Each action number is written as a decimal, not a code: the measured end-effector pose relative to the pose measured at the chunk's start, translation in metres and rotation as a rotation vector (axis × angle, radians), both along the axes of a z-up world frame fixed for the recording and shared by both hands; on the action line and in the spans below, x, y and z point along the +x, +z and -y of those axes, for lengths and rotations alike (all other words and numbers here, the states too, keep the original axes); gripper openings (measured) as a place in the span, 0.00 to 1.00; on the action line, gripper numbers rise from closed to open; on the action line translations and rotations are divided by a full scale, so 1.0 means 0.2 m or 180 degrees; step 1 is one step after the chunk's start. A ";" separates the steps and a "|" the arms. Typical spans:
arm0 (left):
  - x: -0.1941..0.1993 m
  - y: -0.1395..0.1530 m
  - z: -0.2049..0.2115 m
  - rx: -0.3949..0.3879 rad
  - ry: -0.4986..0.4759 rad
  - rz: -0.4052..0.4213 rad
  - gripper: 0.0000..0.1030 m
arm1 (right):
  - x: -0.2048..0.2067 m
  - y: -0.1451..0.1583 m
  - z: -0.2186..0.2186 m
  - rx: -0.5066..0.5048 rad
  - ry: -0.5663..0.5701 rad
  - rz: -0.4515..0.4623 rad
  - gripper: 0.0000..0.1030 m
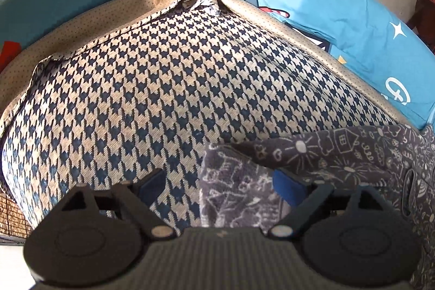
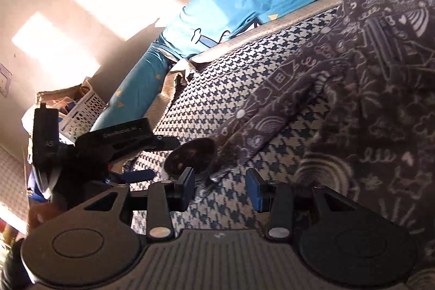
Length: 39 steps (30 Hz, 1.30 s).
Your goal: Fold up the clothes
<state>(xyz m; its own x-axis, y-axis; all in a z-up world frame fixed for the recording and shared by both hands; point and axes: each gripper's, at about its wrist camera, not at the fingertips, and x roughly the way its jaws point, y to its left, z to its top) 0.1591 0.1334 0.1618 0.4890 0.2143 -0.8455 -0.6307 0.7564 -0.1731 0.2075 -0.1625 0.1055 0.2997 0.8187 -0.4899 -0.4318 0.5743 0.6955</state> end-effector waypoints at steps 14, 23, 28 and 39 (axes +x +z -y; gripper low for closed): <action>-0.05 0.06 -0.08 0.0040 0.0367 0.0062 0.91 | -0.06 -0.06 -0.30 0.0333 0.0314 -0.0194 0.67; -0.03 0.09 -0.04 0.0176 0.0372 0.0088 0.93 | -0.02 -0.10 -0.42 0.0158 0.0123 -0.0120 0.70; -0.01 0.08 -0.03 0.0183 0.0347 0.0069 0.93 | 0.02 -0.12 -0.44 0.0059 0.0010 -0.0081 0.40; 0.04 0.08 0.08 0.0158 0.0199 0.0141 0.93 | 0.19 0.04 -0.21 0.0227 -0.0446 0.0185 0.10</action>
<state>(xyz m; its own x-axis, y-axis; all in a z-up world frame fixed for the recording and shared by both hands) 0.1675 0.1173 0.1778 0.5100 0.2868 -0.8110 -0.6696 0.7241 -0.1650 0.2450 -0.1207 0.1144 0.4394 0.7990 -0.4106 -0.3917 0.5817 0.7128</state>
